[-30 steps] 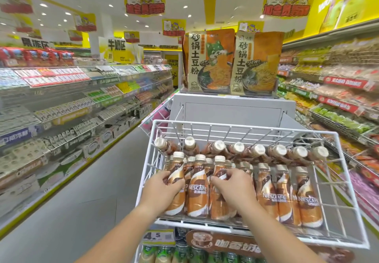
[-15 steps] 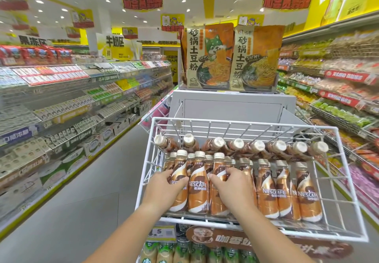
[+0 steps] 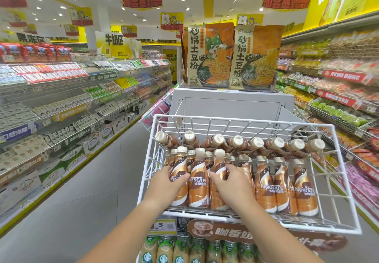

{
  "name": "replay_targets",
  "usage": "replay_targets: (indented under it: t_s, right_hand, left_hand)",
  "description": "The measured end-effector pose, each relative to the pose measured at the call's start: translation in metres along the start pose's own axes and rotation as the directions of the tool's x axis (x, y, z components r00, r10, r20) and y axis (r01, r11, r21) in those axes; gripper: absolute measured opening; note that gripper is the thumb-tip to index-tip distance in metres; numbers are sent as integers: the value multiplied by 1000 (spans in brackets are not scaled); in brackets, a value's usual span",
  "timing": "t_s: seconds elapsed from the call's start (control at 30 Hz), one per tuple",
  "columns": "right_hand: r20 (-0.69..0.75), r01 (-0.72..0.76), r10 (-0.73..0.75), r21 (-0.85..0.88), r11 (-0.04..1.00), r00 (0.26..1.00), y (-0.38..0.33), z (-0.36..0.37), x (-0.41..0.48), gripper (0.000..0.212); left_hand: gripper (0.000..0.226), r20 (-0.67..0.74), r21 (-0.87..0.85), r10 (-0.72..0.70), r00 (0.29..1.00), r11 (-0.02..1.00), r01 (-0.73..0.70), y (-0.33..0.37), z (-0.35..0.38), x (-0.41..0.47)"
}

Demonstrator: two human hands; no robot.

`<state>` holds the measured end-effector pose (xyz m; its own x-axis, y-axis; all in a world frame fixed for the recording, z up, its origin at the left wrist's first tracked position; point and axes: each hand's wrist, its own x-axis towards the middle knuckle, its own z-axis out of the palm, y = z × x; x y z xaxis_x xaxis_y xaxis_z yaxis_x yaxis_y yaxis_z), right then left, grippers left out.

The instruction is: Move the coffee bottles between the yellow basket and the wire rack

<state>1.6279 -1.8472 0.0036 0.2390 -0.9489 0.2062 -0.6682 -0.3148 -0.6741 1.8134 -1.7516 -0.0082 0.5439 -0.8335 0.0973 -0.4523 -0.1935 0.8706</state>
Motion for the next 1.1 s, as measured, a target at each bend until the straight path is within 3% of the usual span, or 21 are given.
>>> replay_targets:
  t_s: [0.07, 0.2, 0.4, 0.57, 0.87, 1.1]
  right_hand:
    - [24, 36, -34, -77, 996, 999, 3, -3, -6, 74]
    - [31, 174, -176, -383, 907, 984, 8, -5, -25, 85]
    - [109, 254, -235, -583, 771, 966, 8, -10, -47, 96]
    - [153, 279, -237, -645, 711, 959, 13, -20, -72, 95]
    - [199, 331, -267, -651, 683, 943, 29, -52, -128, 90]
    - [259, 404, -310, -615, 678, 915, 66, -76, -194, 89]
  left_hand:
    - [65, 41, 158, 38, 998, 987, -44, 2, -3, -3]
    - [94, 79, 564, 157, 984, 807, -174, 6, -4, -15]
    - [97, 180, 759, 289, 940, 568, -319, 8, -9, -30]
    - [100, 260, 846, 301, 918, 387, -367, 3, -9, -49]
    - [99, 247, 879, 301, 921, 330, -343, 11, -11, -115]
    - [97, 216, 913, 221, 951, 300, -277, 14, 7, -207]
